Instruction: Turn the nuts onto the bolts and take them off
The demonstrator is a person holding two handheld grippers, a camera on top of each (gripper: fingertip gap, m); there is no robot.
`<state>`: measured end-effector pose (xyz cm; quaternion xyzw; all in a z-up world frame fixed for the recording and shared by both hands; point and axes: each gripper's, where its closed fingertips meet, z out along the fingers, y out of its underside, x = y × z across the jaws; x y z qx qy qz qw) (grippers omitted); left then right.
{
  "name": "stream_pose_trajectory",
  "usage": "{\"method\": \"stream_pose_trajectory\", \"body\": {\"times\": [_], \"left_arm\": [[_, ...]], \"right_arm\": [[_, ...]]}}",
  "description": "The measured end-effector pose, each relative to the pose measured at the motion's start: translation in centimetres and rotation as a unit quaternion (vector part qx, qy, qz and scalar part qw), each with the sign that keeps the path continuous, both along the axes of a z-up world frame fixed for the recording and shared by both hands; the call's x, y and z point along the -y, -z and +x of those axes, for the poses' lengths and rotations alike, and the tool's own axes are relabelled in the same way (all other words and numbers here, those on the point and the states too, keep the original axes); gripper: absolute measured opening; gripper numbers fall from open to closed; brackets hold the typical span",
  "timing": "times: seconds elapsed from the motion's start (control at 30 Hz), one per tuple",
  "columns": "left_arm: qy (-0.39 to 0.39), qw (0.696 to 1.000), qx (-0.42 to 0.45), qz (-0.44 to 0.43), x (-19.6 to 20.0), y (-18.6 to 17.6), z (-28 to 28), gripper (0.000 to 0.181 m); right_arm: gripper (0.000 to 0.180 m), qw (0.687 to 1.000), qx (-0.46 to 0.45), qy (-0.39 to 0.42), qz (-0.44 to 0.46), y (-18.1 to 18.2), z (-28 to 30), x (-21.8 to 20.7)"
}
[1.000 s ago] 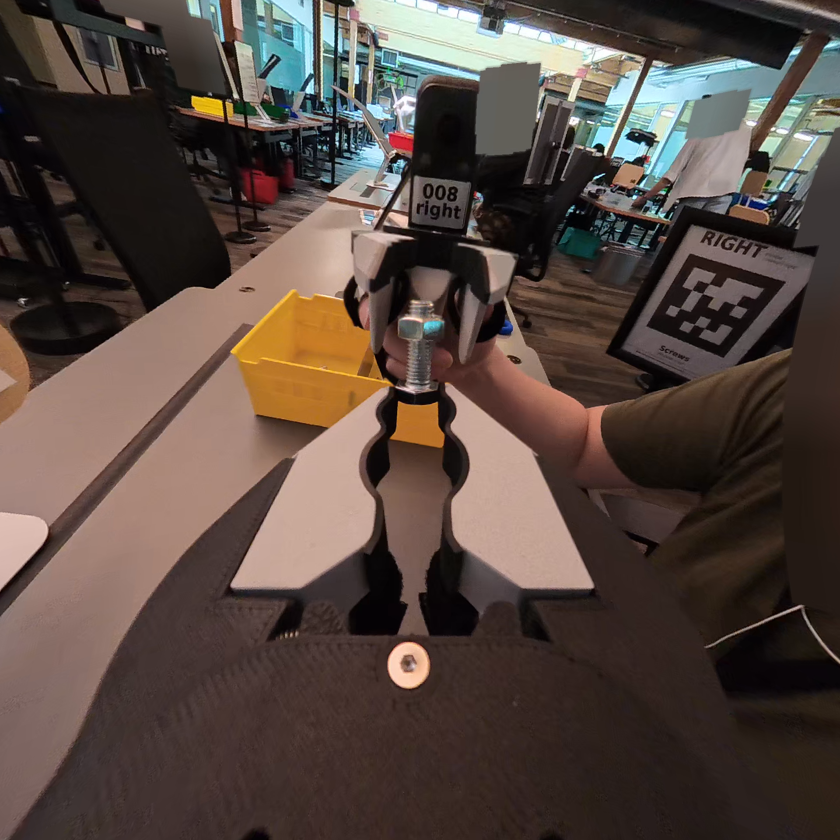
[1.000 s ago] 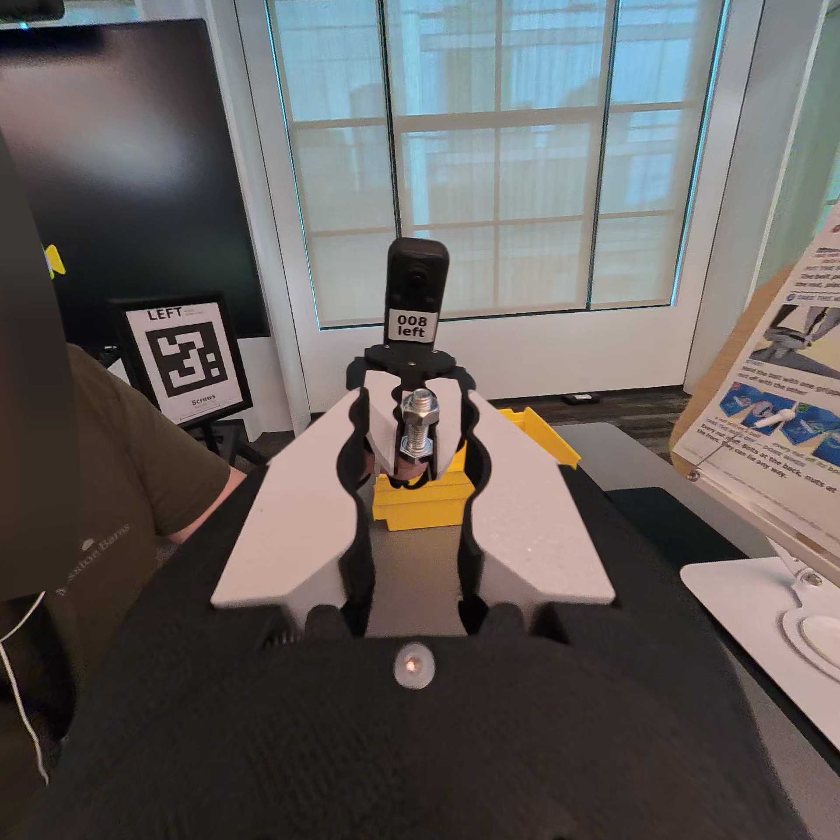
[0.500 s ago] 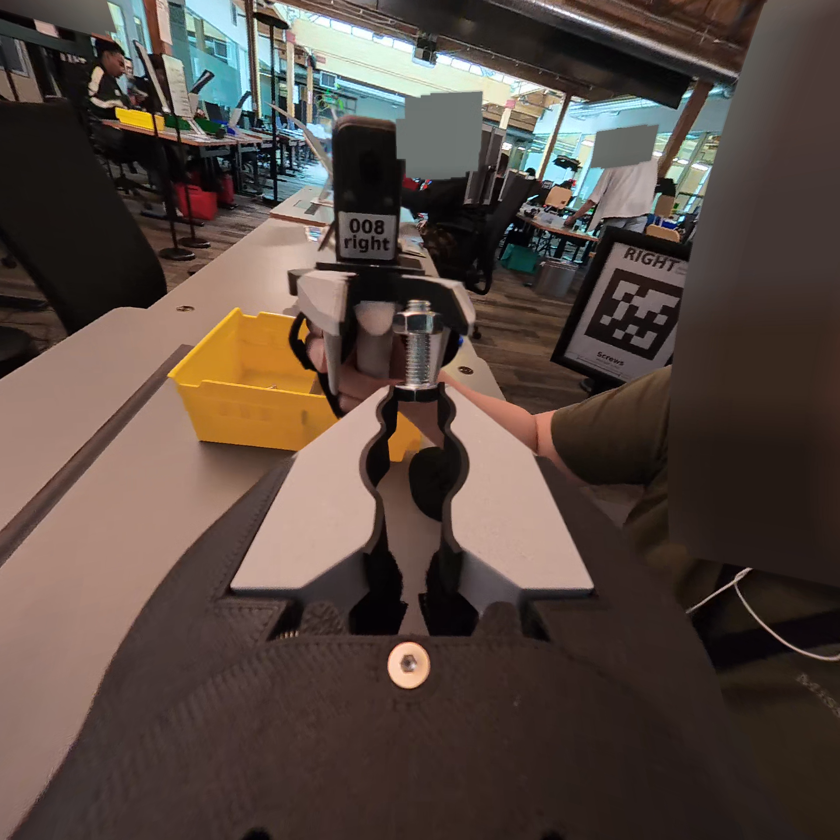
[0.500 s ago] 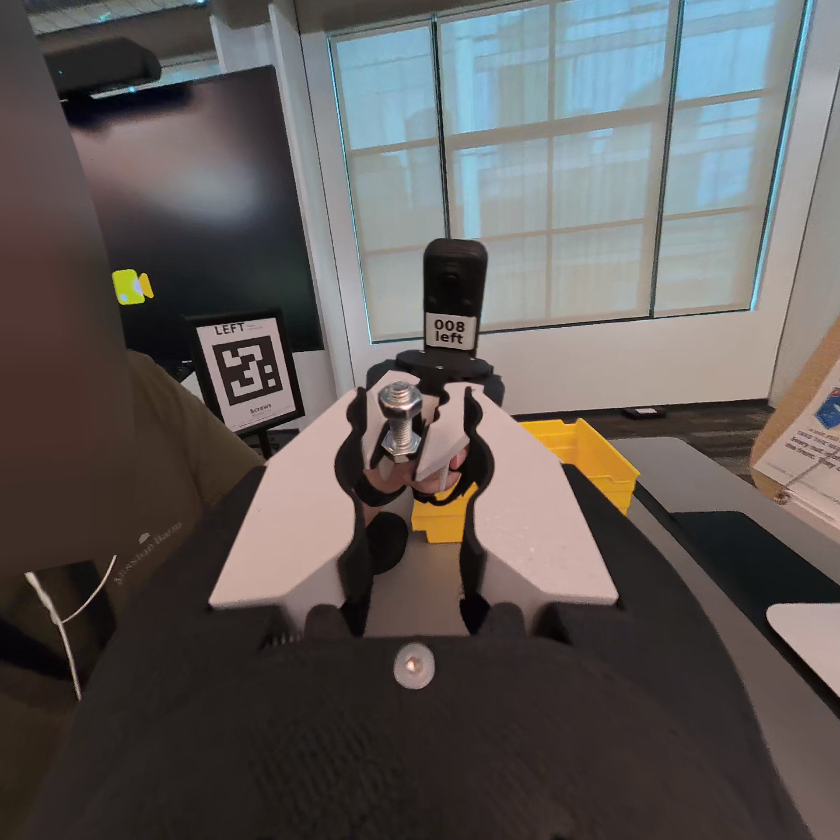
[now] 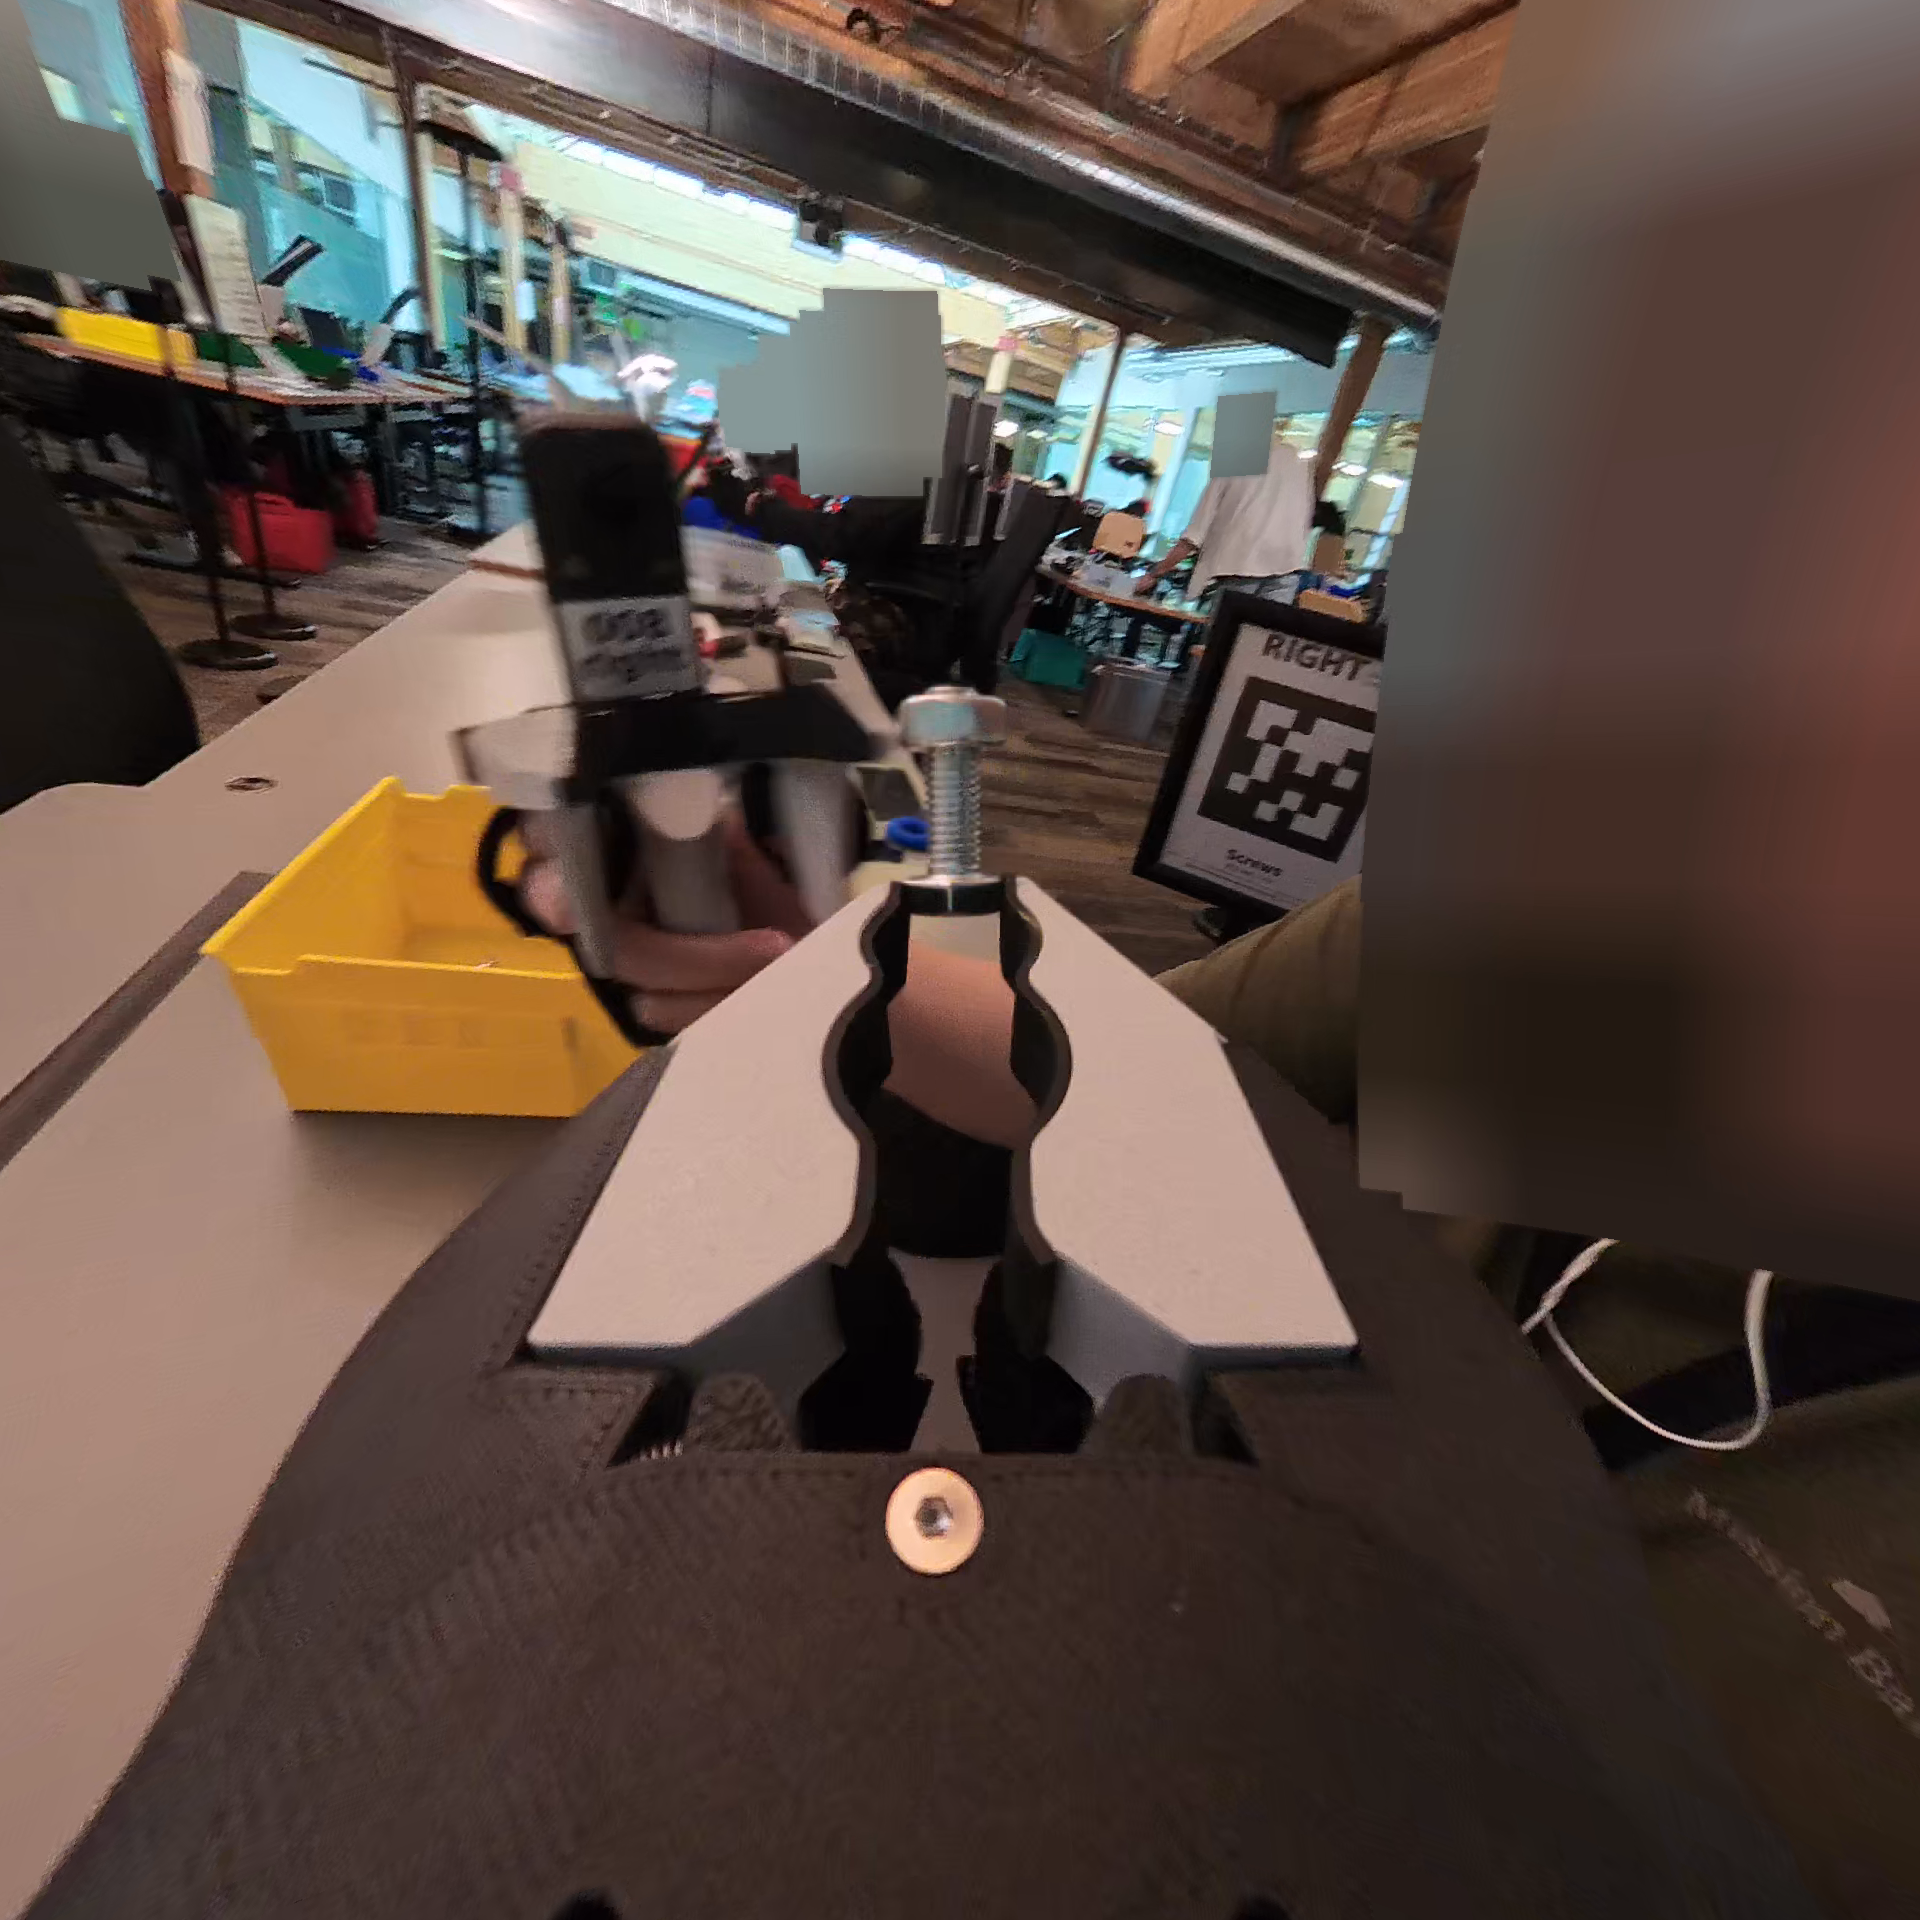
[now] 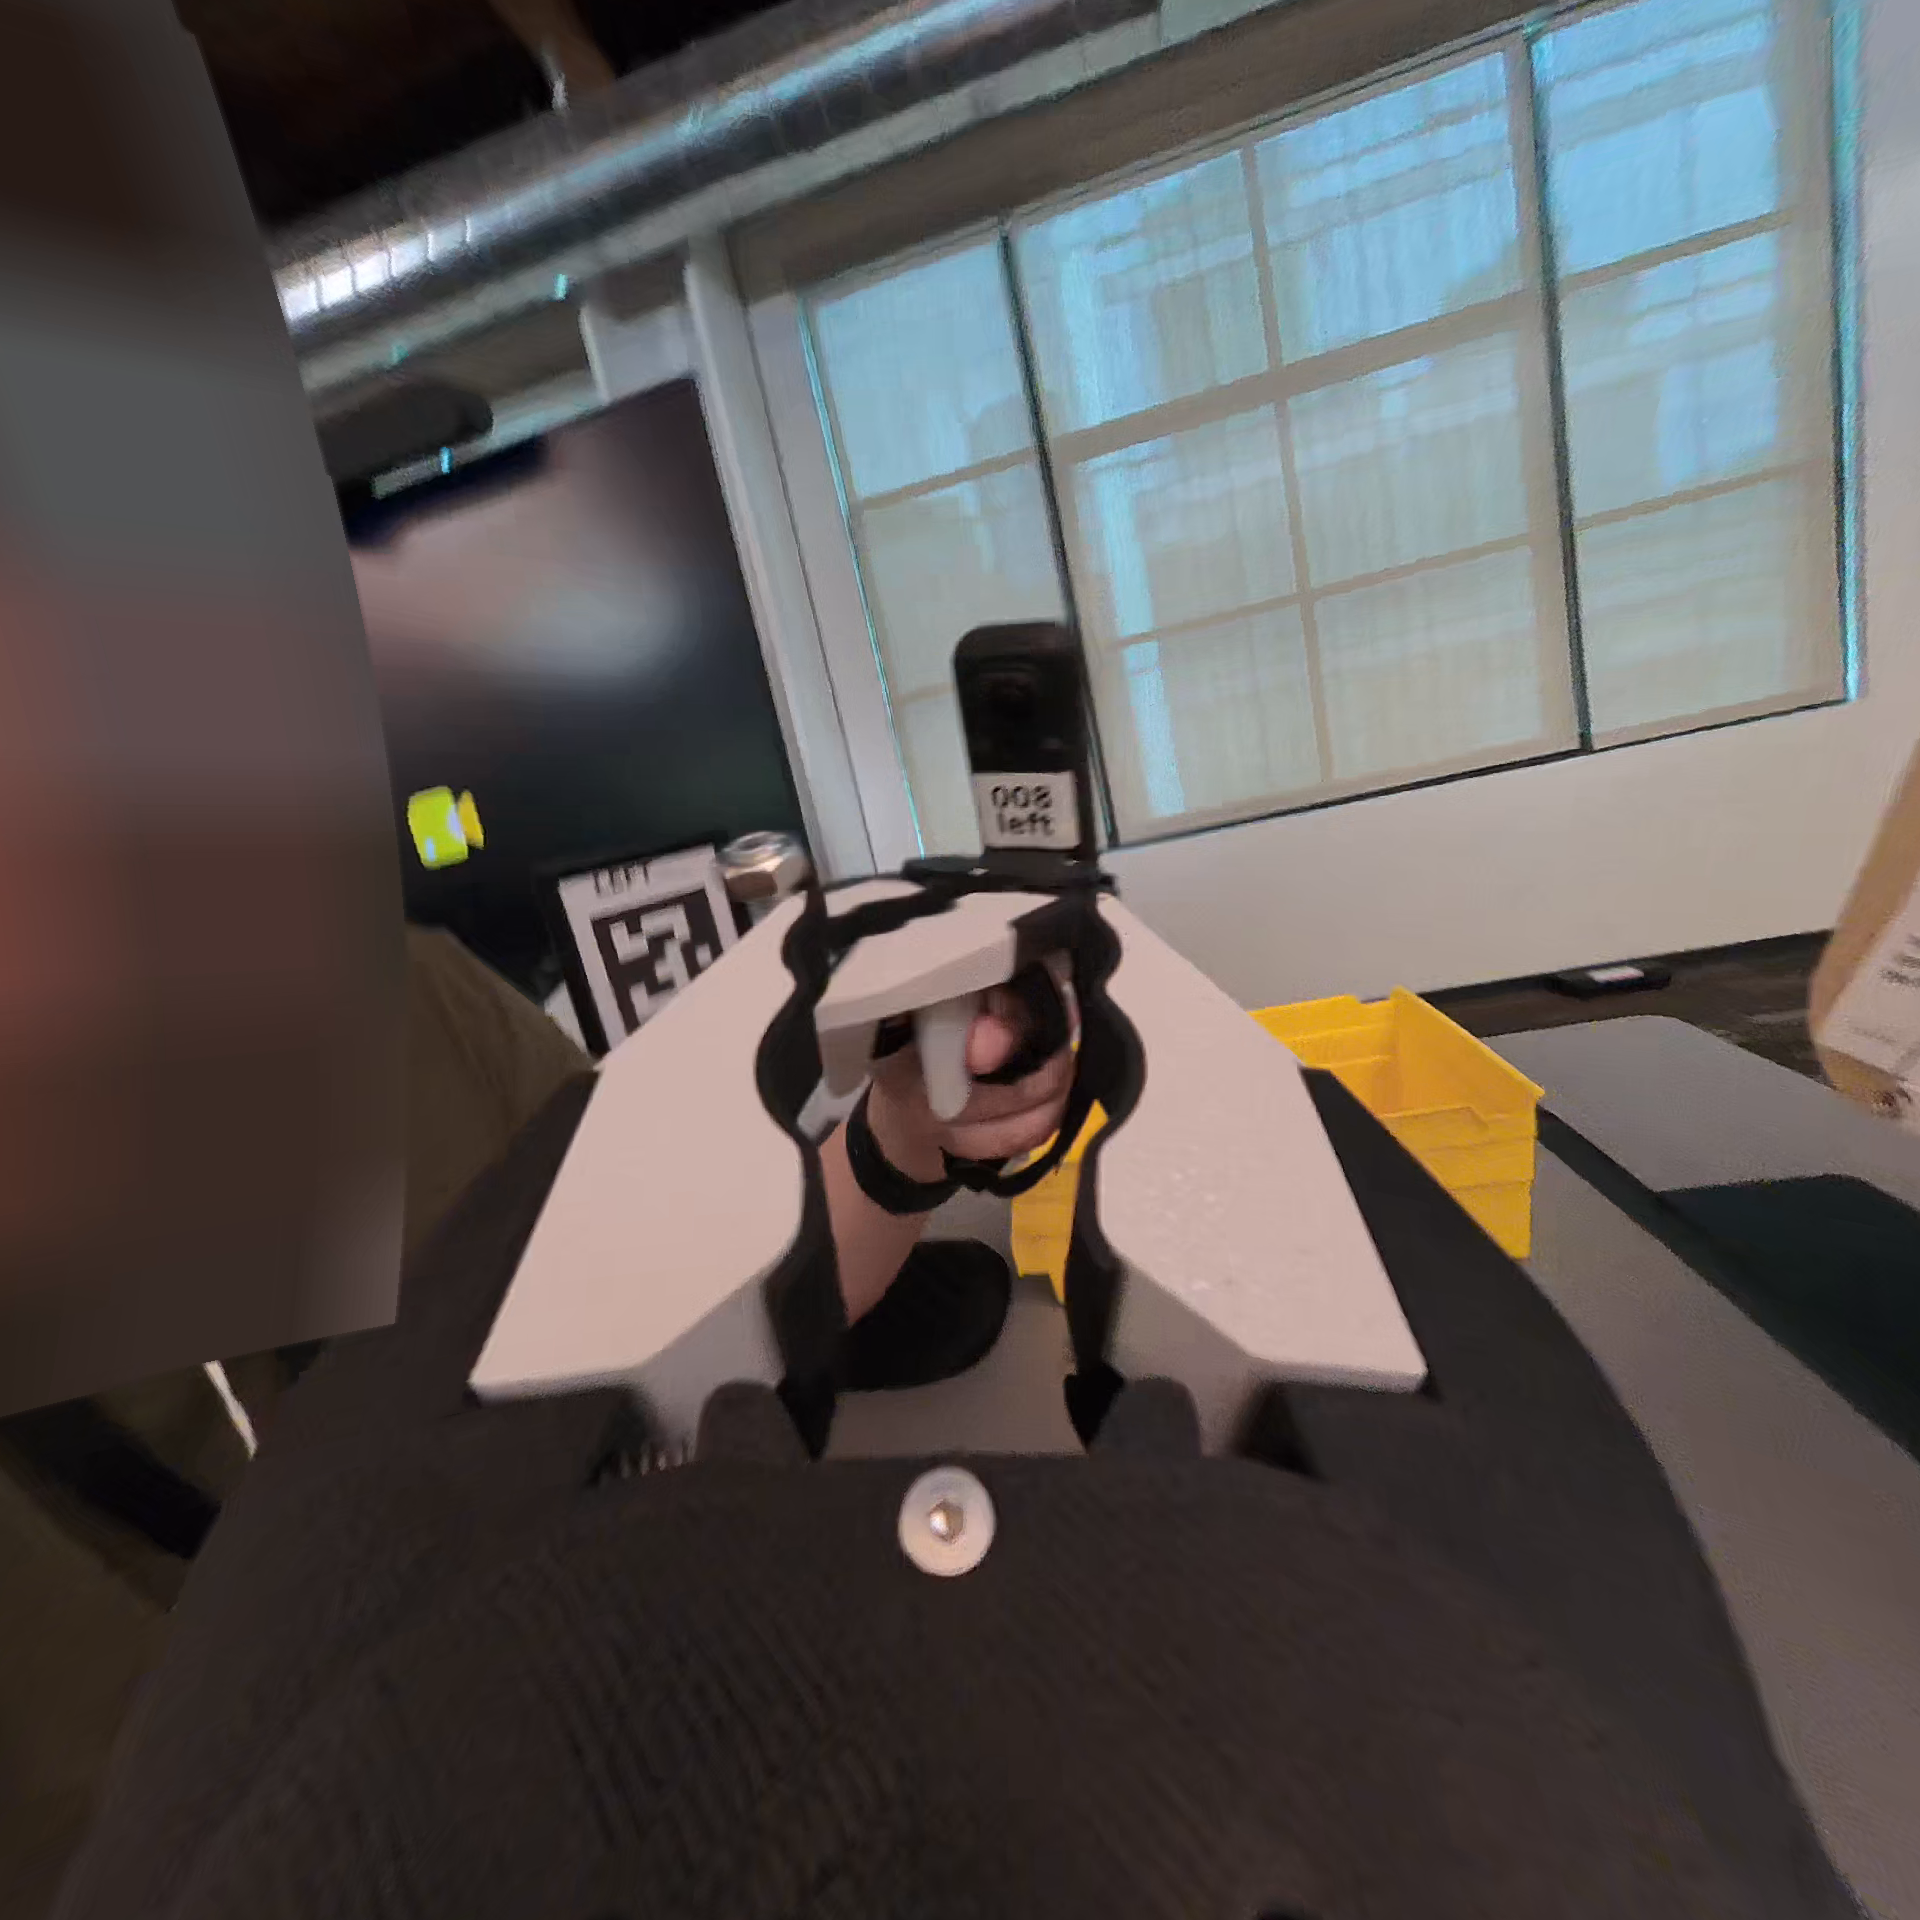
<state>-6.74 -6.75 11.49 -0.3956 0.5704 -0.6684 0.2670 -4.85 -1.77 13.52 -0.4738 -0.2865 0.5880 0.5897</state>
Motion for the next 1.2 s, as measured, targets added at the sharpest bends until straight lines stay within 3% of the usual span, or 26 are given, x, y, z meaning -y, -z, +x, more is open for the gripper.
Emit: {"method": "stream_pose_trajectory", "body": {"times": [0.07,0.23,0.4,0.57,0.77,0.93,1.2], "left_arm": [[0.005,1.0,0.002,-0.007,0.0,-0.3,-0.2,0.016],[-0.015,1.0,-0.004,-0.003,-0.6,0.3,0.4,0.016],[0.023,0.999,0.018,-0.023,0.5,-0.4,0.0,0.016],[-0.015,1.0,0.011,-0.007,-0.7,0.4,0.7,0.016],[0.009,1.0,0.026,-0.014,0.0,-0.1,0.4,0.016],[-0.017,1.0,0.019,0.003,-0.6,0.2,0.6,0.016],[-0.014,1.0,0.02,-0.004,-0.1,0.3,1.0,0.016]], "right_arm": [[0.05,1.0,-0.024,-0.015,-0.005,-0.5,0.7,0.3],[0.056,0.998,0.041,-0.01,0.055,-1.2,-2.8,2.6],[0.057,1.0,-0.017,-0.015,-0.009,-0.2,0.5,0.1],[0.058,0.999,0.024,-0.012,0.046,-1.6,-2.0,2.5],[0.055,1.0,-0.024,0.001,-0.016,-0.4,1.5,-0.3],[0.055,0.999,0.025,0.001,0.033,-1.2,-0.6,1.7],[0.05,1.0,0.016,-0.016,0.016,-1.1,-1.1,1.6]]}}
